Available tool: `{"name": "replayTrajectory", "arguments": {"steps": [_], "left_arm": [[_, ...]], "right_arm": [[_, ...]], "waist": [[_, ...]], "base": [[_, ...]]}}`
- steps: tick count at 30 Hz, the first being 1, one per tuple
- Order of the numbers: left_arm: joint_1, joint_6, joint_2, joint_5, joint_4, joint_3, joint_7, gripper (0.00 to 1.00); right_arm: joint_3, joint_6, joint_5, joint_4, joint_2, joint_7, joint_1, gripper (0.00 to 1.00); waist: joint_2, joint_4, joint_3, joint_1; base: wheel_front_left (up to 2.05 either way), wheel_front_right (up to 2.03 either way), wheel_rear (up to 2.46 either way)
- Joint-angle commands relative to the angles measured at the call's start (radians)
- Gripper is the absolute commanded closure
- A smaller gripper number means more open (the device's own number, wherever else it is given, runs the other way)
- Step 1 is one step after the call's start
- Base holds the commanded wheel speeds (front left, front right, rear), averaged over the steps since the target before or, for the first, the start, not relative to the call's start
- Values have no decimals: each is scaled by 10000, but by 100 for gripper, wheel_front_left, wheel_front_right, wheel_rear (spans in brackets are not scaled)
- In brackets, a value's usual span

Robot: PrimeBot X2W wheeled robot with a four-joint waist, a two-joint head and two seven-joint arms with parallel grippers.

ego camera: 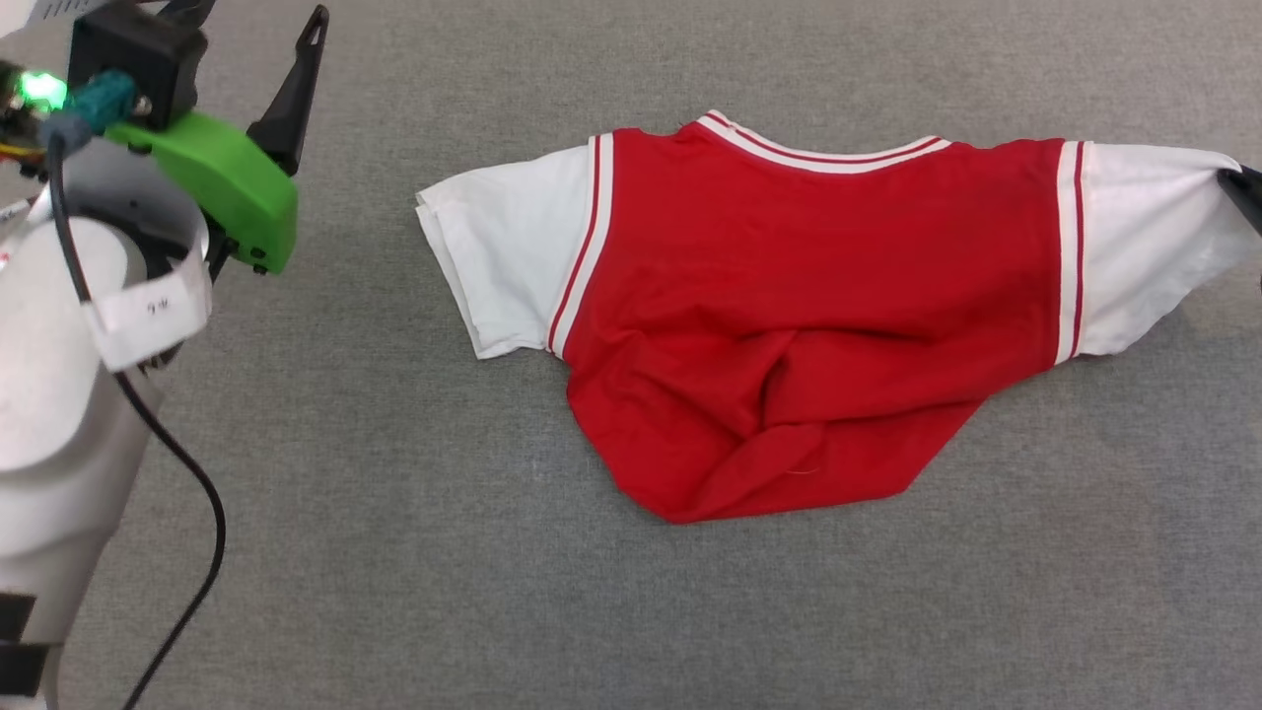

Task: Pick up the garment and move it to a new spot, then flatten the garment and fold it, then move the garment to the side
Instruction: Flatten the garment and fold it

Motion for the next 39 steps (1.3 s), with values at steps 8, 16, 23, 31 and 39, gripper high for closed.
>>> {"name": "replayTrajectory", "arguments": {"steps": [8, 16, 23, 31, 39], "left_arm": [[-2244, -423, 120, -2384, 1433, -2086, 4275, 0], [-3354, -427, 532, -4942, 2019, -3809, 7171, 0], [-3696, -428, 625, -5671, 2781, -4944, 8048, 0], [-3424, -429, 600, -6195, 3197, -6101, 8107, 100], [-3715, -429, 708, -6076, 2788, -6978, 6369, 100]], "right_arm": [[73, -9, -340, -794, 143, -247, -315, 100], [67, -9, -467, -1223, 326, -199, -460, 100], [102, -9, -513, -1305, 529, -171, -653, 100], [270, -9, -498, -1165, 660, -239, -758, 100], [393, -9, -509, -968, 638, -679, -797, 100]], "waist": [[-1, -555, 638, 0], [-1, -931, 1164, 0], [-1, -1208, 1609, 0], [-1, -1320, 1689, 0], [-1, -1059, 882, 0]], "base": [[0, 0, 0], [0, 0, 0], [0, 0, 0], [0, 0, 0], [0, 0, 0]]}}
